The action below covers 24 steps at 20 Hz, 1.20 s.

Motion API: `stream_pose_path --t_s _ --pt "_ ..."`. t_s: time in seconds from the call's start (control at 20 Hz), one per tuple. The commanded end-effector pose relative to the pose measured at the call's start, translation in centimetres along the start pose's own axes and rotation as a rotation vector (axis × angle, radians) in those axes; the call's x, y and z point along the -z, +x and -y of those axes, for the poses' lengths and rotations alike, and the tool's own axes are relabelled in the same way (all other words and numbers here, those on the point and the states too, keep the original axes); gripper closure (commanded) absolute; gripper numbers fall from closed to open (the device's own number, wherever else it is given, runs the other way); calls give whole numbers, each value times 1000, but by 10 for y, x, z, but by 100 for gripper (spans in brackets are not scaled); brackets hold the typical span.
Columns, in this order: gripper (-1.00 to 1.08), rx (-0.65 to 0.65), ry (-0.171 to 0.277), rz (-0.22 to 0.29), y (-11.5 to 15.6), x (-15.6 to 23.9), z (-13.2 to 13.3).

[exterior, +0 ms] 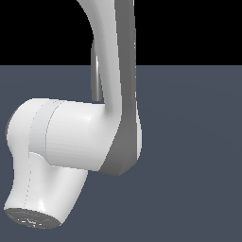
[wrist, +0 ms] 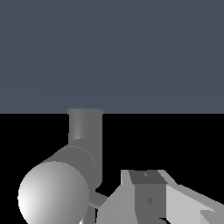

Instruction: Turn on the faucet by rotating a designated handle.

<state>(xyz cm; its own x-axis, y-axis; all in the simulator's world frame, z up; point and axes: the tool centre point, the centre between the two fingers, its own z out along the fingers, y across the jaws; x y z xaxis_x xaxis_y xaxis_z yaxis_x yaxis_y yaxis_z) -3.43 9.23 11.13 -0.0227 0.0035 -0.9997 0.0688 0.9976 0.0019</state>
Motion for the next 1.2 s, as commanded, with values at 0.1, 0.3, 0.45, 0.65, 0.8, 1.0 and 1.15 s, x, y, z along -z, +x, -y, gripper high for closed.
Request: stream_pose_path --t_s 0.1,0.3,0.45,0.65,0.8,1.0,1.15 --pt "108 0 3 18 -23 0 7" --pt "108 -1 1 21 -37 0 11" --pt "108 1 7 -13 -20 1 15" --pt "108 0 5 -3 -31 1 27" --pt "108 0 3 5 -39 1 36" --pt "108 -1 1 16 -49 1 49" --pt "108 -1 1 21 -55 1 55"
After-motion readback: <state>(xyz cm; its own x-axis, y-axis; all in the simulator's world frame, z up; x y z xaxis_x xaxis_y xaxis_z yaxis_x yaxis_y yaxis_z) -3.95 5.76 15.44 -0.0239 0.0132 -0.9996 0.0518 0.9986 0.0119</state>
